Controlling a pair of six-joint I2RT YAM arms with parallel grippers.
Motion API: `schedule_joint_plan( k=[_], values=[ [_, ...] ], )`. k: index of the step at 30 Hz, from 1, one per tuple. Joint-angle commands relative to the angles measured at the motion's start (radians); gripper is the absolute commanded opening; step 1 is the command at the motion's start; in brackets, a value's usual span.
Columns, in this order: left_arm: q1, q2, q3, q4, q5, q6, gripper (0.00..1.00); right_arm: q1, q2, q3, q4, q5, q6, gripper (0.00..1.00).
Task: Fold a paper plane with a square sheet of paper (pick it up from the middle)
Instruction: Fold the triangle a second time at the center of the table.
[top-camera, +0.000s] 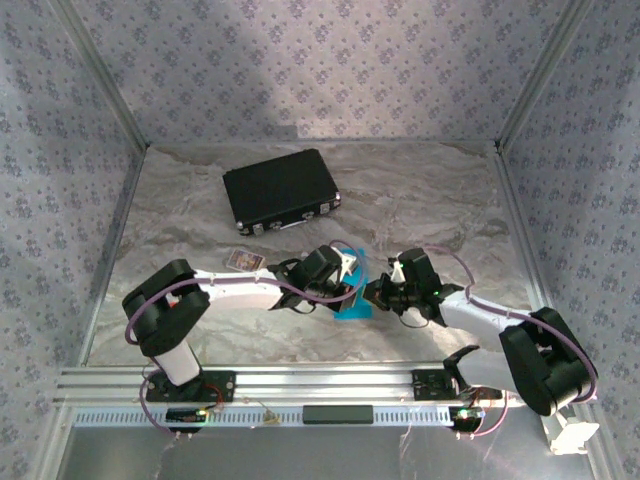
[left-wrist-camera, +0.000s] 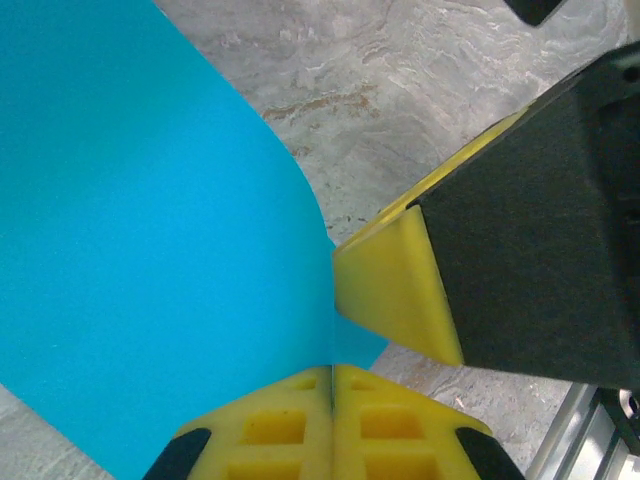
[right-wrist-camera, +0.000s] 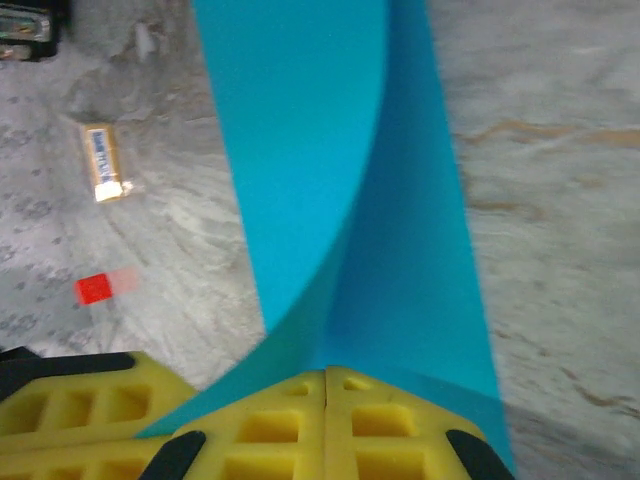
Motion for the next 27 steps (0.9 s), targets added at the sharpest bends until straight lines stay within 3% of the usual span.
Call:
schedule_joint_plan(
  k=[1, 9, 16, 27],
  values=[
    [0.008, 0.009, 0.0, 0.037, 0.025, -0.016, 0.0, 0.008, -0.011, 0.017, -0.109, 0.068, -0.032, 0.0],
    [0.01, 0.025, 0.012, 0.043, 0.039, -0.037, 0.0, 0.016, 0.065, 0.04, -0.094, 0.029, -0.05, 0.0],
    [0.013, 0.032, 0.032, 0.007, 0.025, -0.026, 0.02, 0.0, 0.101, 0.099, -0.286, 0.144, -0.149, 0.0],
    [0.011, 0.063, 0.063, 0.008, 0.021, -0.03, 0.05, -0.038, 0.078, 0.11, -0.256, 0.064, -0.177, 0.01]
  ],
)
